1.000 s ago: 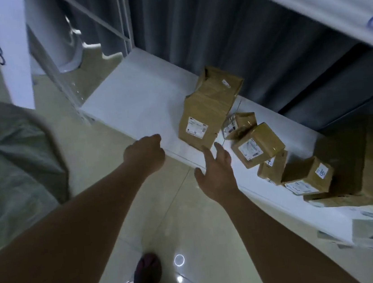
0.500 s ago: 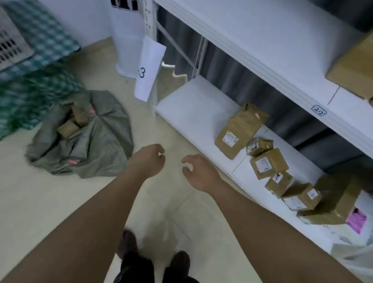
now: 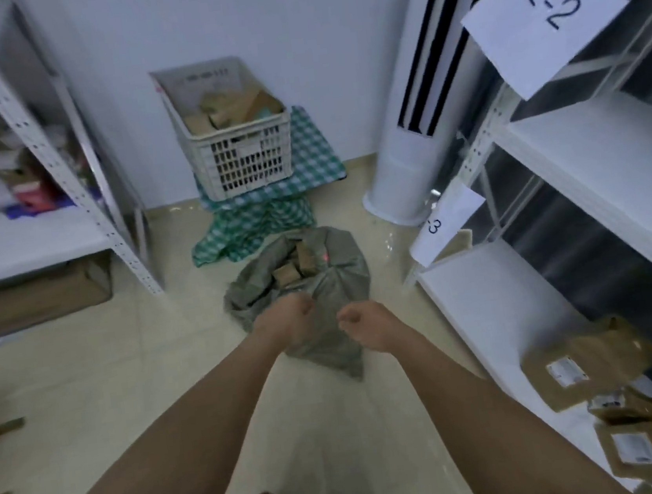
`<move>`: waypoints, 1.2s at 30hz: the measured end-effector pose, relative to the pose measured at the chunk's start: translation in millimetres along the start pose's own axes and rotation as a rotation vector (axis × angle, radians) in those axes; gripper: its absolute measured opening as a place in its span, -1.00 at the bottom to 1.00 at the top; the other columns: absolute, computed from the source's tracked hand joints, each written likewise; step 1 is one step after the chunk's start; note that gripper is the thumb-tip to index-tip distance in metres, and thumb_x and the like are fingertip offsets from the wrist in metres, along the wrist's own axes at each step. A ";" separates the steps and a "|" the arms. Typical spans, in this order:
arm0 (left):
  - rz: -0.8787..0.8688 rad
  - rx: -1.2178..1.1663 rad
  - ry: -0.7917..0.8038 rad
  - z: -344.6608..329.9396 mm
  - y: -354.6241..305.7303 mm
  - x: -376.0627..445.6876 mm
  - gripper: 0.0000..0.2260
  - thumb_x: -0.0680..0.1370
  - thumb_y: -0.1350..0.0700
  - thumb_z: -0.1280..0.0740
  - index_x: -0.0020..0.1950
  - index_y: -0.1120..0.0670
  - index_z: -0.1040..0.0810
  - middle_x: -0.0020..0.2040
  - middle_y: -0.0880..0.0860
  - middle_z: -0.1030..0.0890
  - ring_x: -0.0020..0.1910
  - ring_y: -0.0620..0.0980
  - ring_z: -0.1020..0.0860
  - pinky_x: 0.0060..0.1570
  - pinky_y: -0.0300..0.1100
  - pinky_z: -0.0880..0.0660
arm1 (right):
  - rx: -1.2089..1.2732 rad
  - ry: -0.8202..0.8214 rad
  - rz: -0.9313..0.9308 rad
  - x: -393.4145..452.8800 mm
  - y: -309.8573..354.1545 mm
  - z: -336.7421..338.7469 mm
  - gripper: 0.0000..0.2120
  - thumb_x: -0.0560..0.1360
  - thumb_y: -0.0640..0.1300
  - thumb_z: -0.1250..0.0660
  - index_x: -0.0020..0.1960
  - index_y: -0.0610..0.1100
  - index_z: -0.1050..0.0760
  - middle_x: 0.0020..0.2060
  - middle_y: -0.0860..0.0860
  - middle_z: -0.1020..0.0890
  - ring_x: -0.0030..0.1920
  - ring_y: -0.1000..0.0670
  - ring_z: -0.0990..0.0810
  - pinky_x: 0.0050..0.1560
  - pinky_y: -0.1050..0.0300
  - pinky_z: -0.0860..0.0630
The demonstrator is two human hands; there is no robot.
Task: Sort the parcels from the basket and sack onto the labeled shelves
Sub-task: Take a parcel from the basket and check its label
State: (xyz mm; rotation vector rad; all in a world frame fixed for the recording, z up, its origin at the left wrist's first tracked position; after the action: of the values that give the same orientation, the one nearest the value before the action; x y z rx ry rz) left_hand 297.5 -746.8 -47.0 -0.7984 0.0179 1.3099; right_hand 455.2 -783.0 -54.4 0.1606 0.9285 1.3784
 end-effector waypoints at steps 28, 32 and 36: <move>0.141 -0.413 -0.360 347.9 207.9 268.1 -0.72 0.62 0.07 -0.22 0.34 0.00 -0.42 -0.04 -0.03 -0.58 -0.10 -0.05 -0.60 -0.19 -0.22 -0.50 | 0.261 0.120 0.032 424.6 278.5 38.5 -0.74 0.64 -0.18 -0.19 0.28 -0.18 -0.51 0.19 -0.08 -0.57 0.17 -0.04 -0.54 0.08 0.22 -0.44; 0.136 -0.424 -0.341 379.4 227.7 328.8 -0.63 0.63 0.07 -0.20 0.45 -0.02 -0.32 0.07 0.00 -0.54 -0.06 -0.06 -0.55 -0.17 -0.28 -0.42 | 0.315 0.098 0.024 480.5 298.4 44.7 -0.77 0.63 -0.15 -0.22 0.25 -0.15 -0.51 0.16 -0.03 -0.57 0.08 0.03 -0.52 -0.14 0.39 -0.41; 0.090 -0.442 -0.231 407.2 248.4 395.5 -0.66 0.63 0.07 -0.20 0.42 -0.03 -0.35 0.10 -0.02 -0.47 0.12 0.02 -0.50 0.16 -0.01 -0.50 | 0.375 0.009 -0.020 541.2 317.1 58.5 -0.79 0.64 -0.17 -0.20 0.23 -0.12 -0.51 0.16 0.00 -0.56 0.10 0.02 -0.52 -0.20 0.41 -0.43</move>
State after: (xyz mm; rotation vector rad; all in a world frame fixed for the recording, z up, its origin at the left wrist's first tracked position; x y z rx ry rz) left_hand 32.3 -186.9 -46.8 -1.0207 -0.4363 1.5088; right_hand 202.9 -206.3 -78.4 0.4281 1.1872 1.1767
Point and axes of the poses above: each hand's wrist, its own x-axis towards the middle knuckle, its own z-axis out of the back of the hand, y = z × x, the point moved 2 cm from there along x, towards the middle knuckle
